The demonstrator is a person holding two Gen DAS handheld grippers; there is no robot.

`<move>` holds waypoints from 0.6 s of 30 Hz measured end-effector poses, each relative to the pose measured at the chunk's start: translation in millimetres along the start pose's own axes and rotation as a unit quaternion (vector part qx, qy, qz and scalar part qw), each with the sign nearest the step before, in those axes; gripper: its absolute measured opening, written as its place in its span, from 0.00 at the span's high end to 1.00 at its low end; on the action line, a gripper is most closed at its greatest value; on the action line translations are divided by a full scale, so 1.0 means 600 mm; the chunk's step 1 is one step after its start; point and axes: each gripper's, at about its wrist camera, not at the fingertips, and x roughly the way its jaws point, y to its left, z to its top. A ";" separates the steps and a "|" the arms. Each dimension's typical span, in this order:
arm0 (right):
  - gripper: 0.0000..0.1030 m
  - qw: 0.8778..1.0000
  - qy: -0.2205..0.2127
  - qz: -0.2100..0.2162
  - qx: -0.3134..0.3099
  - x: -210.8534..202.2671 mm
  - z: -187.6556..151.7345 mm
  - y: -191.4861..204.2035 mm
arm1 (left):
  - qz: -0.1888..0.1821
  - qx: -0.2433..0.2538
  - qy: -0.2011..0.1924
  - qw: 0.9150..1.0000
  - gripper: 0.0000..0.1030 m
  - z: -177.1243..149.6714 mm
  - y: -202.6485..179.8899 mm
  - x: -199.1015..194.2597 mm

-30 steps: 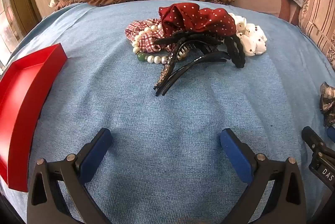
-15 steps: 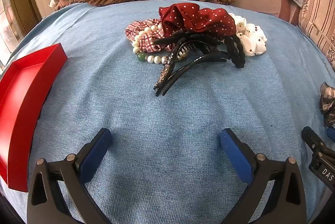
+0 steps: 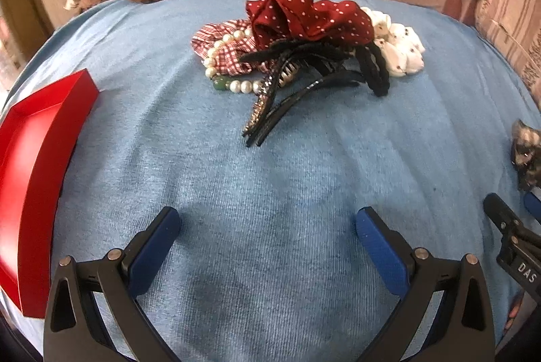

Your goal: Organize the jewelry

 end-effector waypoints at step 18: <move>0.00 0.999 -0.039 -0.035 0.014 -0.120 -0.026 0.004 | -0.055 -0.030 -0.155 0.986 0.00 -0.062 0.067 -0.245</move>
